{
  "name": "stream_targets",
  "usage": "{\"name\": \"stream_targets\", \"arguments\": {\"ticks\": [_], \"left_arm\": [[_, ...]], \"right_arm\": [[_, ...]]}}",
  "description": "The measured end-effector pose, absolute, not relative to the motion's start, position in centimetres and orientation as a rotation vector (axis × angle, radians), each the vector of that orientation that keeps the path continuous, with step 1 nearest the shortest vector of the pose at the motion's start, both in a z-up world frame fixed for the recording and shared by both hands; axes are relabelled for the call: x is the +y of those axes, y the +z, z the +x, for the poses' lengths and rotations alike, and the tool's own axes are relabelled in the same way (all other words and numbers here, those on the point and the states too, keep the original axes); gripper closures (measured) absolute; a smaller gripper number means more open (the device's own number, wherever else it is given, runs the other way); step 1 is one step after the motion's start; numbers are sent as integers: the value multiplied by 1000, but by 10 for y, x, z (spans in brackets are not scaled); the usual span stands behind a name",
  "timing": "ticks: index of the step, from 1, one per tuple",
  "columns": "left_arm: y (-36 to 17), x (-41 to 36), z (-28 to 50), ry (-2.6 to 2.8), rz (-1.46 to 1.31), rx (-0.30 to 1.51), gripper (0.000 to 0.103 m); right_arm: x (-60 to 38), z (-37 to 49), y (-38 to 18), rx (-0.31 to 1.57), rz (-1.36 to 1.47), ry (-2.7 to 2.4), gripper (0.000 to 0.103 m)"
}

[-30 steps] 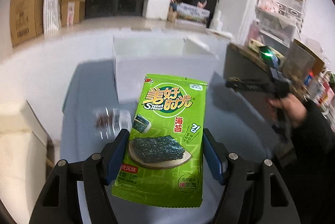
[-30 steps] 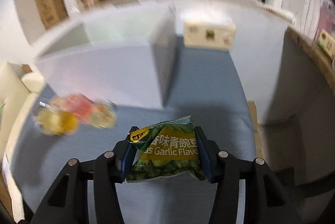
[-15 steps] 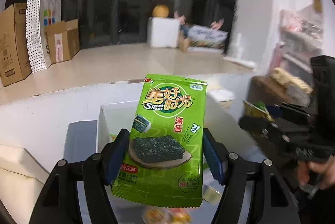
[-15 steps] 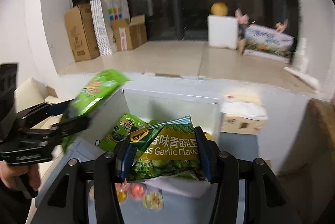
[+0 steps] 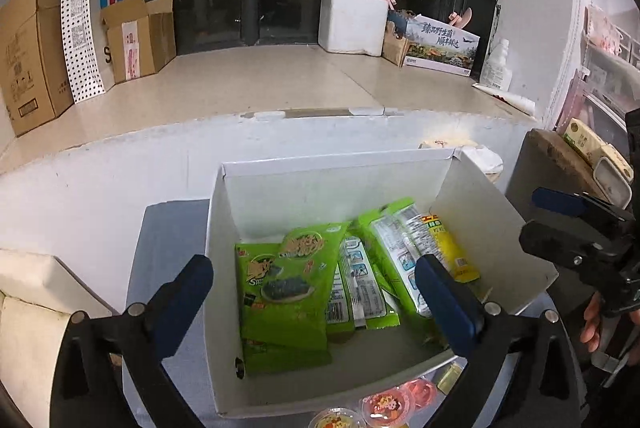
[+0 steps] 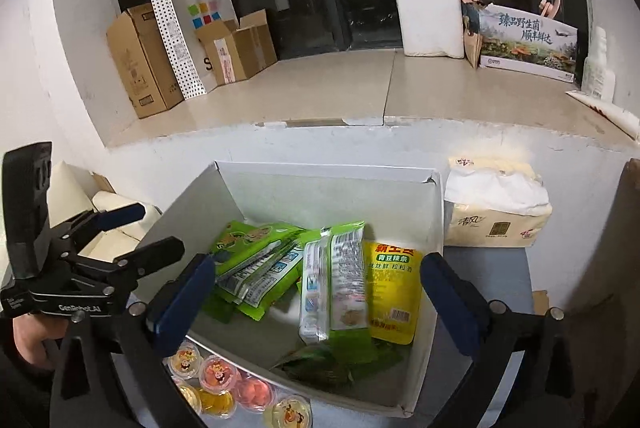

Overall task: Organize snacks
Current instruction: 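Carry the seaweed packet and pea bag into the white box and release, then grasp a clear jelly cup with the right gripper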

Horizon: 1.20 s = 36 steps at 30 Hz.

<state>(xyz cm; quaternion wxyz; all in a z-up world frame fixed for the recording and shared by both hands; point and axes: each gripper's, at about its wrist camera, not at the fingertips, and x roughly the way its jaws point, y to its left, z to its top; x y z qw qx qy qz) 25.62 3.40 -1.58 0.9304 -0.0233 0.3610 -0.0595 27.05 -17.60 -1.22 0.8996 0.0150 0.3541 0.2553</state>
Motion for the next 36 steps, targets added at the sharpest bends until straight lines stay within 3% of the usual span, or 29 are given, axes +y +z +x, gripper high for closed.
{"name": "stream_targets", "arguments": {"ticks": [18,28,36], "left_arm": [[12,50,177,-152,-95,663,0],[-56,51,72,-227,-223,742,0],[-86,59,37,-166,-283,791,0]], "right_arm": [[-175,201,6,622,-65,535,0],[-197,107,-66,720,-5,567,0],[-188,102,-94,780,-39,540,0]]}}
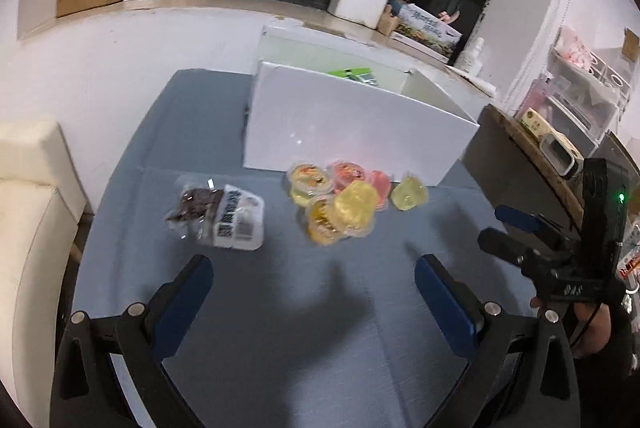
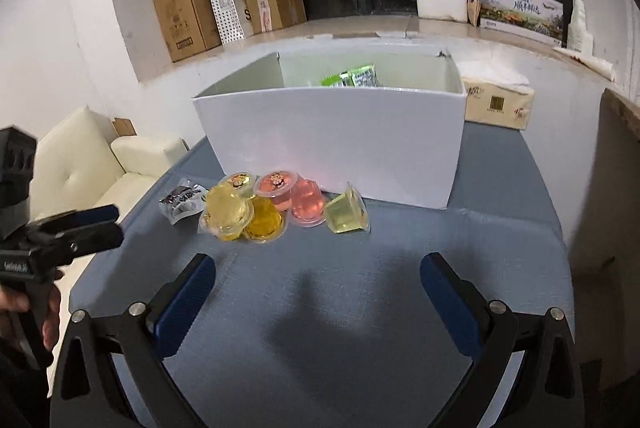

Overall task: Organize snacks
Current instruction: 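Grasp a clear jelly cup with the right gripper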

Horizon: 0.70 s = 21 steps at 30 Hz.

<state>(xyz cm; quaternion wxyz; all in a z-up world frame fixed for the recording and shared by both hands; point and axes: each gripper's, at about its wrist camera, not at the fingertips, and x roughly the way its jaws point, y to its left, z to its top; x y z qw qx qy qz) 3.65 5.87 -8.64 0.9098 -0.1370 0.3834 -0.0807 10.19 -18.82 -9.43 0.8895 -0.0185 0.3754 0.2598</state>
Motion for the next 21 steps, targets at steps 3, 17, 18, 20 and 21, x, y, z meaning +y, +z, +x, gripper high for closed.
{"name": "stream_targets", "arguments": {"ticks": [3,17,18,20,21], "left_arm": [[-91,63,35,-168,-305,796,0],[-106,91,29,-148,-364,825,0],[-108,93,29,-141,-365,828,0],[-110,97,29,-128,-370,835,0],[-111,99,28,-122,-374,836,0]], "right_arm": [[-182,111,-99,794,-73,516,0],[-143,185,-144,911,-235,460,5],[-141,187,-146,911,-250,450,15],[-140,193,-152,939,-253,445,43],[-141,195,-151,938,-228,458,50]]}}
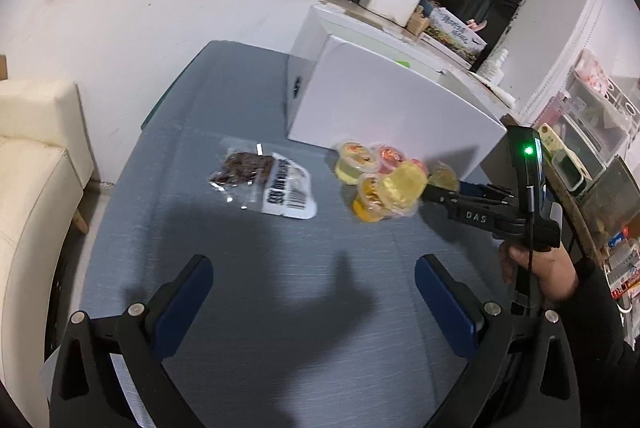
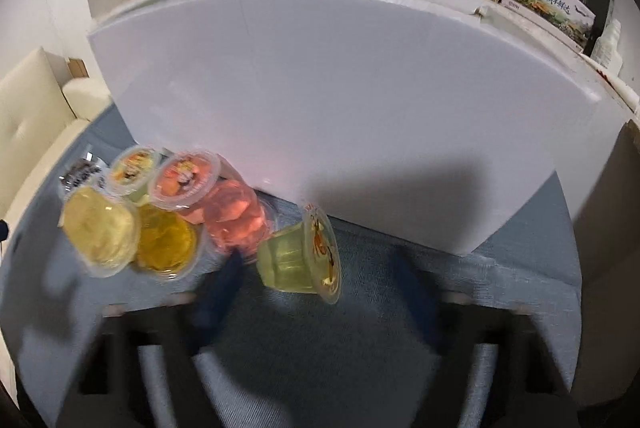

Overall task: Organize snacks
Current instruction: 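Grasp a clear jelly cup with the right gripper, then grasp the clear bag of dark snack with the left gripper while the right holds the jelly cup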

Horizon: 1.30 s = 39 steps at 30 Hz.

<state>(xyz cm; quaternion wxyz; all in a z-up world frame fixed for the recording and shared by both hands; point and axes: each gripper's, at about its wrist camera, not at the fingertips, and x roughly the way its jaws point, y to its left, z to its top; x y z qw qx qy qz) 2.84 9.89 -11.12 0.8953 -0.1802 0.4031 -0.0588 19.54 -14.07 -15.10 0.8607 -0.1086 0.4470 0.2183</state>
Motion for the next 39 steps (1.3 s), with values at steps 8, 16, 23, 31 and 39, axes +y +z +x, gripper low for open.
{"name": "stream_targets", "arguments": {"ticks": [8,16,23,31,39], "left_arm": [[-116,103,41,-110,-329,846,0],[-136,110,97,-105,-187,937,0],[-149,106,128,-108,-119,966,0],[-148,91,122,-68,-3,930,17],[-140,102,99,-107,-81,907,55]], "right_arm": [[-152,191,-136,919,-164,497,67],[-171,147,-113,872,-77,532,67],[-175,114,-98,845,-38,563,67],[-168,106,-101,849,-39,581,67],[-167,104,-98,838,-40,583,67]]}}
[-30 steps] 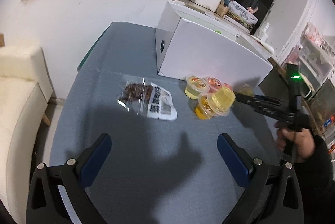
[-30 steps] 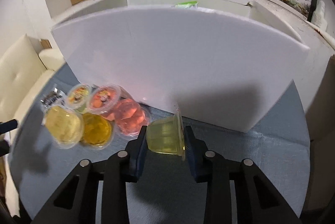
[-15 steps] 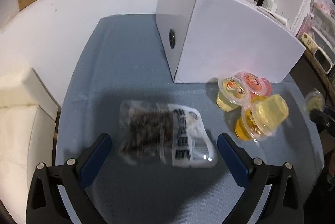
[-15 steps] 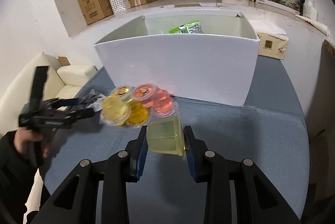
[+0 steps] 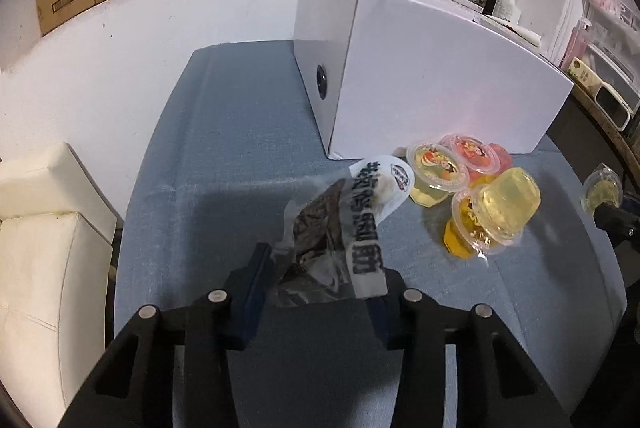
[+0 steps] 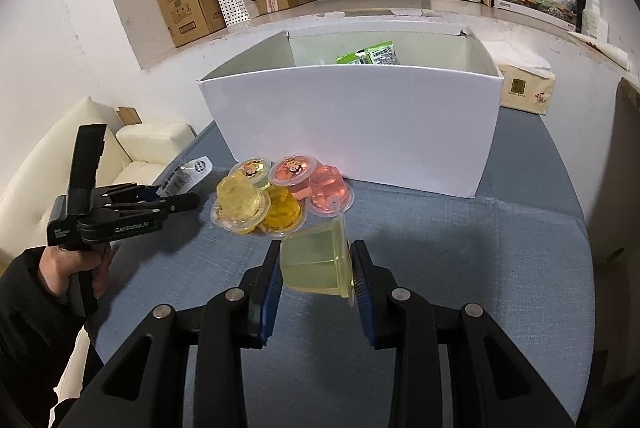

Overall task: Organize snacks
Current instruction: 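Grasp the clear bag of dark snack with the left gripper while the right holds the jelly cup, then lower the snack bag and jelly cup into the white box and release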

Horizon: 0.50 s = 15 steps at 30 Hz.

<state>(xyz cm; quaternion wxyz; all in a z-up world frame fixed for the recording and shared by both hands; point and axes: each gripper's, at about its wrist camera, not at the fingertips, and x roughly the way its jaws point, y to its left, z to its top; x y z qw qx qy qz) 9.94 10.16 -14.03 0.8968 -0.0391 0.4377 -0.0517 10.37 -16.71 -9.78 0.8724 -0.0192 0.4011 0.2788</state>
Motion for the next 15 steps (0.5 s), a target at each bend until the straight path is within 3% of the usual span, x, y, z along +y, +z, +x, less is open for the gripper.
{"name": "stream_targets", "arguments": {"ticks": [15], "left_arm": [[-77,89,88,-167,-102,746,57]], "right_arm": [[-164,97,-74,778,-37,608,67]]}}
